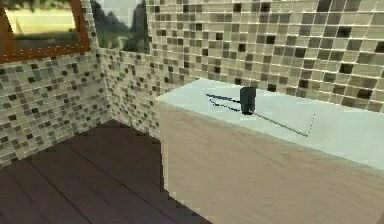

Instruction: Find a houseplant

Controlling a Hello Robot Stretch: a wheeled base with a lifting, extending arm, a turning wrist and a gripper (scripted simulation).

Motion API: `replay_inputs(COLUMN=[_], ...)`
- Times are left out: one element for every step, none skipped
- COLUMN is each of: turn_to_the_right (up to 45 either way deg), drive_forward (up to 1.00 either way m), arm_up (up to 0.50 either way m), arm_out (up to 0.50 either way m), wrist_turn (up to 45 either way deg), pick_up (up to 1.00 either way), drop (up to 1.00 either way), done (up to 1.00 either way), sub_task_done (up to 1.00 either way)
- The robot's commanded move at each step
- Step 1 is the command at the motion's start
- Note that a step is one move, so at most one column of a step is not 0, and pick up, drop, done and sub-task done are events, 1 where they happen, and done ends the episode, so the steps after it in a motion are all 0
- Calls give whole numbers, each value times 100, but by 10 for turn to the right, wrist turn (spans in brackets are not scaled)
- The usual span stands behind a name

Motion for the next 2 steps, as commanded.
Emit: replay_inputs(turn_to_the_right=[0, -450], drive_forward=[45, 0], arm_up=[0, 0], arm_out=[0, 0], wrist_turn=[0, 0], pick_up=[0, 0], drop=[0, 0], done=[0, 0], sub_task_done=[0, 0])
